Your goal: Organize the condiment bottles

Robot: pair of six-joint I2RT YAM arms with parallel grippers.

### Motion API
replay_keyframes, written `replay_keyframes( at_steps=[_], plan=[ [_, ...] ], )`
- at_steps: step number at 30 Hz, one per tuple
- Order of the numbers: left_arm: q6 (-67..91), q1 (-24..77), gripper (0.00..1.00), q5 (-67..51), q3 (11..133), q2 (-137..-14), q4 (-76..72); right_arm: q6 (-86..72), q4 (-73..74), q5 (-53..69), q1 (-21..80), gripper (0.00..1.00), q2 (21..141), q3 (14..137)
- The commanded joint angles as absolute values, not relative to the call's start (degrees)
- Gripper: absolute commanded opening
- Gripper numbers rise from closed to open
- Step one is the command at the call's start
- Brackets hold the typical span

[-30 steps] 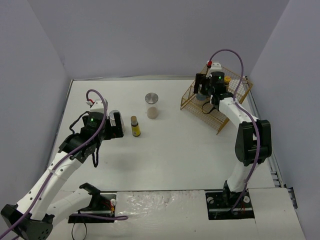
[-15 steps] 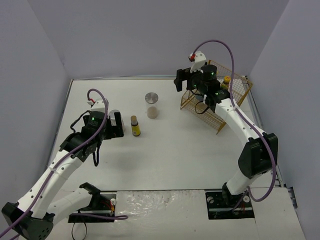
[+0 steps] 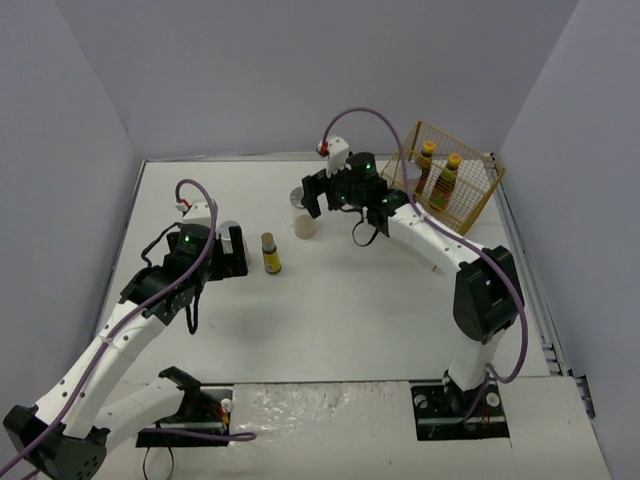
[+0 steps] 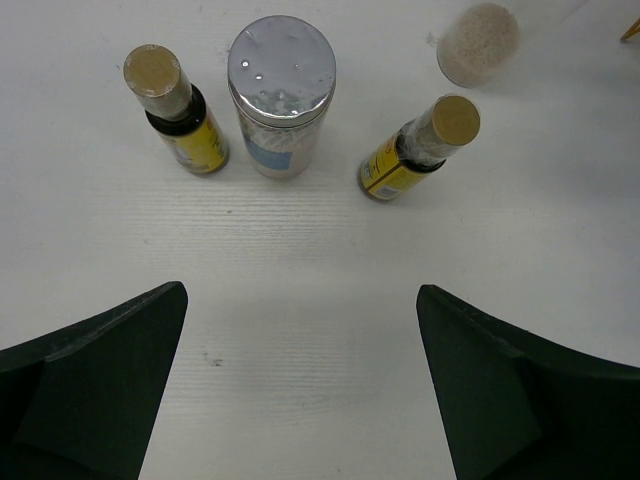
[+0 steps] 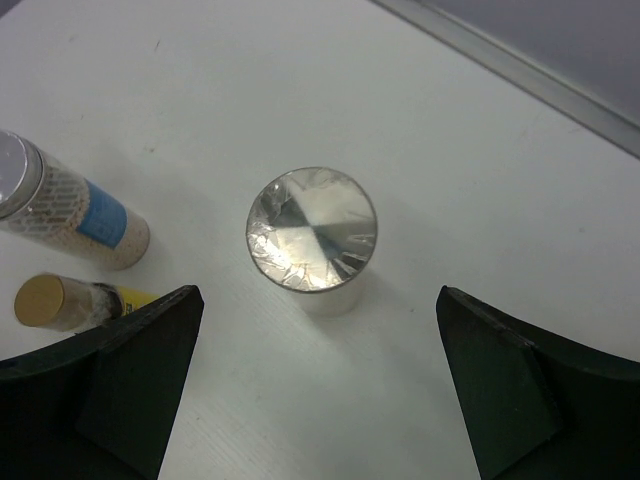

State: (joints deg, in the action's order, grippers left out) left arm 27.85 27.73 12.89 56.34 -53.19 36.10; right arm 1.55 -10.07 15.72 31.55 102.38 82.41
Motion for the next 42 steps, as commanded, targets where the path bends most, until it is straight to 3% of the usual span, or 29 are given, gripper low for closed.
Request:
replay_keyframes(
  at_steps=[1, 12, 31, 37, 42],
  plan=[
    [27.98, 27.39, 0.97, 13.8, 58.9, -51.8, 35.34, 2.68, -15.12, 17.49, 33.39, 1.0, 105.8, 86.87],
    [28.66, 27.33, 0.97, 14.06, 58.35, -49.75, 37.67, 1.53, -19.07, 13.46, 34.8, 1.0, 113.58, 87.92],
    [28.21, 27.25, 0.97, 13.97, 58.36, -49.92, 37.71, -2.02, -29.53, 10.55, 34.8, 0.87, 118.04, 84.73],
    [27.86, 27.33, 0.97, 13.94, 57.92, -50.05, 37.58, -2.67, -31.68, 10.68, 34.72, 0.7, 118.7, 83.72],
    [27.84, 27.31, 0.97, 13.8, 57.72, -50.32, 37.06, -2.27, -33.68, 10.35, 34.63, 0.47, 116.92, 81.8]
  ],
)
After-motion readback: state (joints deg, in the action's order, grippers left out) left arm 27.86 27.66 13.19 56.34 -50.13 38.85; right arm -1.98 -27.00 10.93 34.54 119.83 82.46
